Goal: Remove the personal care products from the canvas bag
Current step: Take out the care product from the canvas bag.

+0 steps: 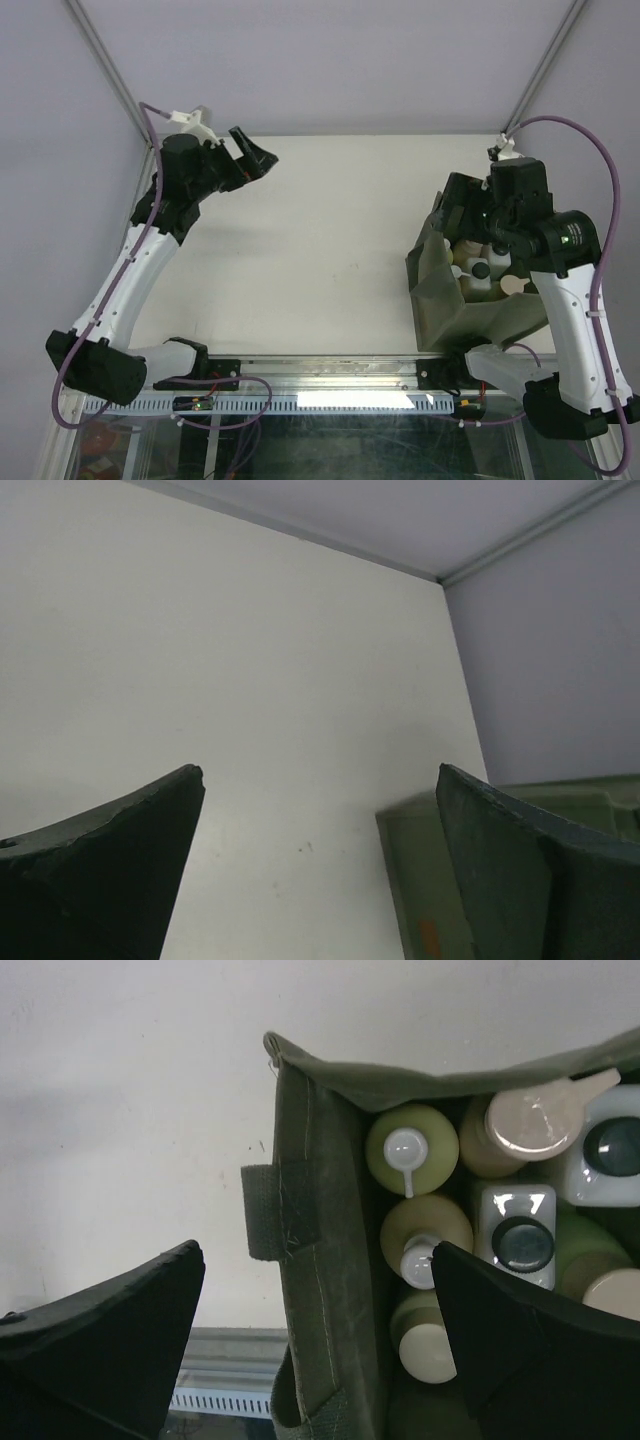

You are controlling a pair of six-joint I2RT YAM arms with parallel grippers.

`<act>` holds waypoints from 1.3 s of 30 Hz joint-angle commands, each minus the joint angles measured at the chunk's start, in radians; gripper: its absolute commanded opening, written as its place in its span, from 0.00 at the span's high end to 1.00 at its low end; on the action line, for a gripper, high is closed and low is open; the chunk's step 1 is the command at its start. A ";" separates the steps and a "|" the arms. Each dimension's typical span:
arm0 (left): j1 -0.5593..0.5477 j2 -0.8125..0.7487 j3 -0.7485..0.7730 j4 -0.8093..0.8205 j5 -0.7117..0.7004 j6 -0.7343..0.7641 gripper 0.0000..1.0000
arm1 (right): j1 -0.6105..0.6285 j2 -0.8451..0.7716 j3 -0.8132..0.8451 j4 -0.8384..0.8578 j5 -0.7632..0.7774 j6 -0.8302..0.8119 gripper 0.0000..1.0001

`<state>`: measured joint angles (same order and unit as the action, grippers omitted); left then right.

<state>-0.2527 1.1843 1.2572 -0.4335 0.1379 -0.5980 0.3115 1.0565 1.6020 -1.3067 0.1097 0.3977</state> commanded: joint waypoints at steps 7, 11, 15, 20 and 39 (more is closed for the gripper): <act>-0.415 0.256 0.048 0.430 0.234 -0.171 0.01 | 0.008 -0.079 0.047 -0.038 0.134 0.107 0.00; -0.592 0.370 0.138 0.494 0.219 -0.160 0.01 | 0.010 -0.102 0.126 -0.113 0.304 0.136 0.00; -0.696 0.481 0.257 0.507 0.260 -0.144 0.01 | 0.009 -0.159 0.140 -0.132 0.480 0.180 0.00; -0.752 0.552 0.325 0.508 0.275 -0.131 0.01 | 0.010 -0.171 0.133 -0.138 0.486 0.143 0.01; -0.783 0.636 0.375 0.245 0.220 -0.019 0.19 | 0.010 -0.262 -0.058 -0.168 0.142 0.232 0.03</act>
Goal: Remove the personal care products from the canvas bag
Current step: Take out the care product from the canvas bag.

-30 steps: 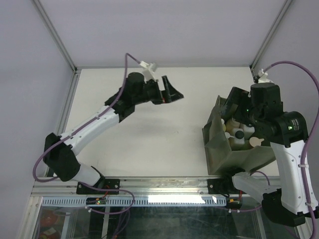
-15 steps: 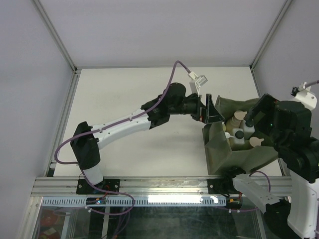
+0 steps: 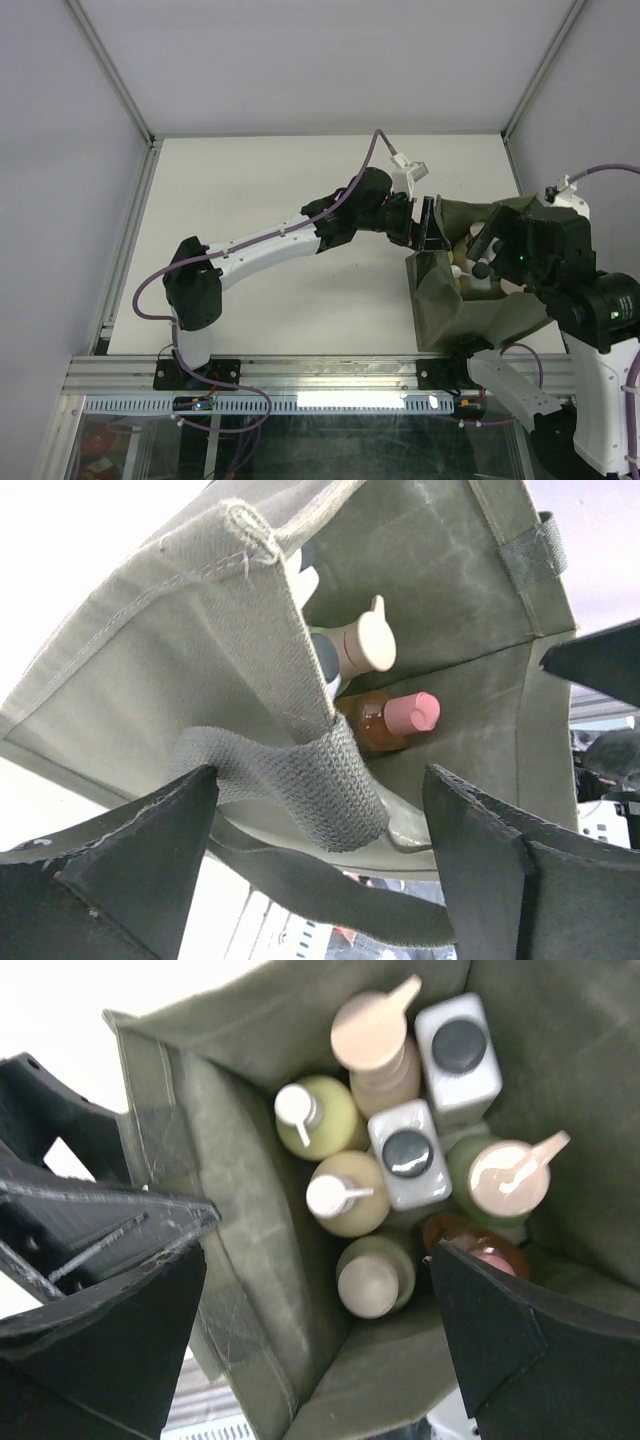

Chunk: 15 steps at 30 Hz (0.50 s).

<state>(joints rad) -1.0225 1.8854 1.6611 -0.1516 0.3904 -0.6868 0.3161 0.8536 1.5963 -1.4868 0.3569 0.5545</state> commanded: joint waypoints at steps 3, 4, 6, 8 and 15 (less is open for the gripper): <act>-0.013 -0.068 -0.054 -0.062 -0.034 0.083 0.26 | 0.005 -0.098 -0.137 0.014 -0.150 0.142 0.05; -0.013 -0.064 -0.058 -0.073 -0.031 0.087 0.28 | 0.005 -0.108 -0.167 0.015 -0.163 0.165 0.06; -0.013 -0.045 -0.048 -0.113 -0.015 0.107 0.34 | 0.005 -0.122 -0.223 0.008 -0.178 0.212 0.08; -0.013 -0.026 -0.029 -0.155 0.001 0.137 0.37 | 0.005 -0.124 -0.241 -0.007 -0.150 0.244 0.09; -0.013 -0.016 0.010 -0.193 0.049 0.201 0.38 | 0.005 0.048 -0.144 0.042 0.129 0.175 0.13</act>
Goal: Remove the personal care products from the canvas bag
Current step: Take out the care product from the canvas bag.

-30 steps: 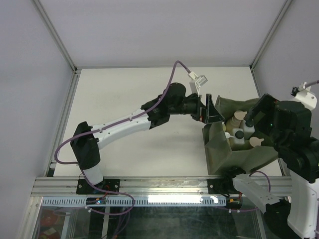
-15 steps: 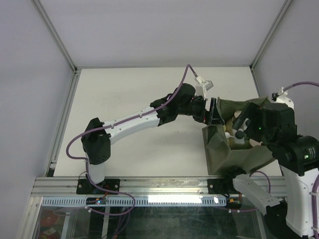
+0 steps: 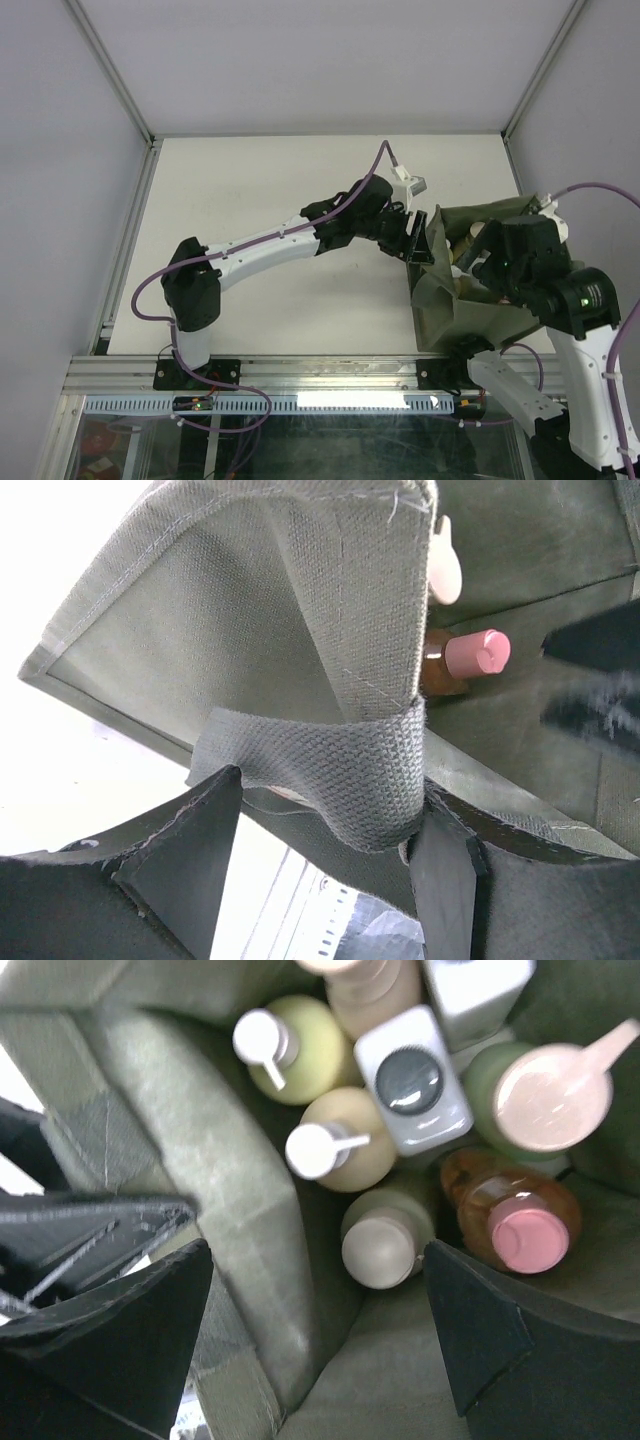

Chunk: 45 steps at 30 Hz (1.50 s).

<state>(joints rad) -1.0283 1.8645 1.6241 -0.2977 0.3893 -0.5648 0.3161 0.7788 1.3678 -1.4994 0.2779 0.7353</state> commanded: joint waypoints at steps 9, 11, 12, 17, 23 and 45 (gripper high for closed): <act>-0.007 0.056 0.168 -0.168 0.058 0.185 0.34 | -0.095 0.218 -0.072 0.389 0.283 -0.190 0.22; -0.007 0.063 0.187 -0.190 0.051 0.202 0.33 | -0.165 0.252 -0.091 0.447 0.213 -0.243 0.22; -0.007 0.065 0.194 -0.200 0.050 0.208 0.33 | -0.196 0.265 -0.098 0.466 0.187 -0.257 0.22; -0.007 0.074 0.232 -0.244 0.038 0.249 0.31 | -0.238 0.273 -0.132 0.568 0.111 -0.311 0.20; -0.007 0.095 0.272 -0.282 0.023 0.265 0.31 | -0.240 0.299 -0.188 0.605 0.074 -0.300 0.19; -0.006 0.132 0.379 -0.346 -0.013 0.284 0.25 | -0.248 0.312 -0.320 0.700 0.117 -0.337 0.49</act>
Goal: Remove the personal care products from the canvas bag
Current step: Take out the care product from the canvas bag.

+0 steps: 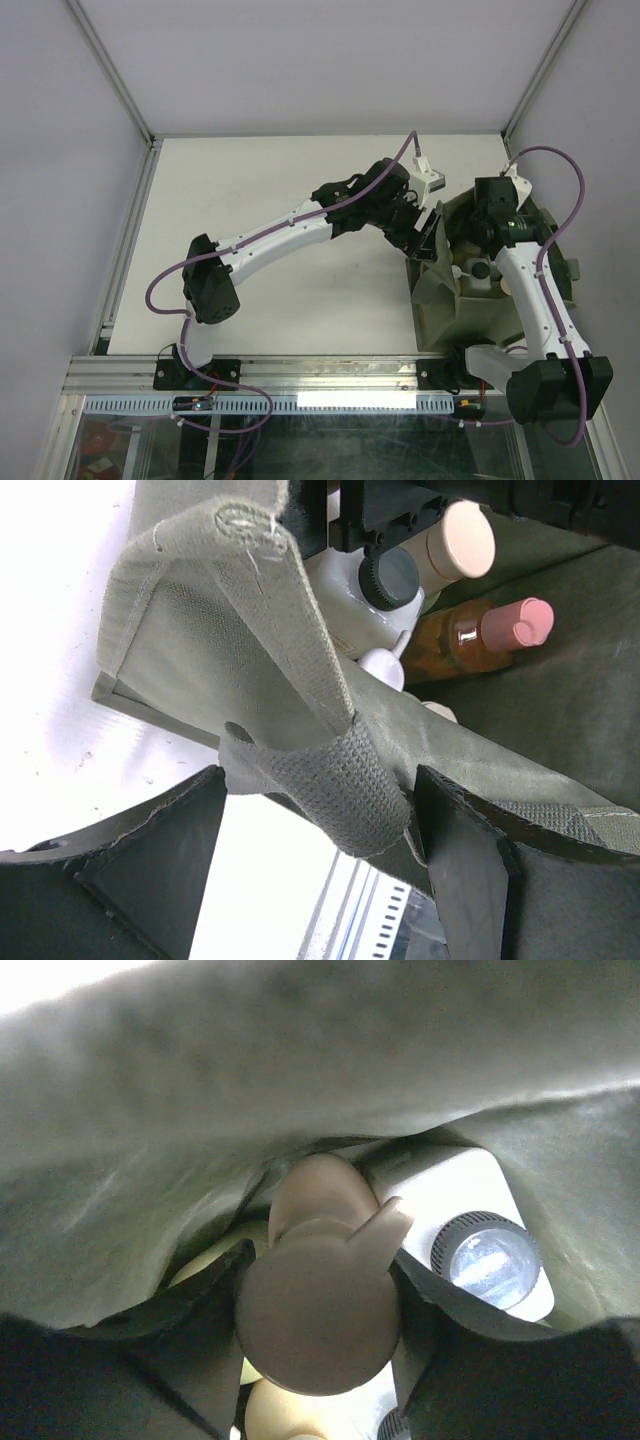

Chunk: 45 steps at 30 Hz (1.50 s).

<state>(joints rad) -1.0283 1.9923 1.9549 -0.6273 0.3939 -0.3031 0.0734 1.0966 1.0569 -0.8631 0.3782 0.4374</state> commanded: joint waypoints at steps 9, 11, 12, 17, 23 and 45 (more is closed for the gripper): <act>-0.005 0.009 0.090 -0.034 -0.043 0.015 0.16 | -0.005 -0.002 0.111 -0.006 0.013 -0.127 1.00; -0.002 0.008 0.093 -0.034 -0.056 0.001 0.11 | -0.005 -0.011 0.145 -0.026 0.008 -0.141 1.00; 0.001 0.009 0.098 -0.034 -0.061 -0.008 0.07 | -0.005 -0.017 0.161 -0.040 0.004 -0.147 1.00; 0.011 -0.002 0.117 -0.026 -0.089 -0.045 0.01 | -0.006 -0.021 0.272 -0.118 -0.037 -0.174 1.00; 0.031 -0.044 0.112 -0.008 -0.142 -0.095 0.01 | -0.005 -0.025 0.394 -0.202 -0.077 -0.168 1.00; 0.050 -0.327 -0.140 -0.009 -0.411 -0.251 0.01 | 0.062 0.047 0.780 -0.410 -0.109 -0.201 1.00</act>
<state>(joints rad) -0.9863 1.7233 1.8557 -0.6632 0.0471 -0.5190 0.1249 1.1458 1.7096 -1.3117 0.2710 0.2520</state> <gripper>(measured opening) 0.991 0.526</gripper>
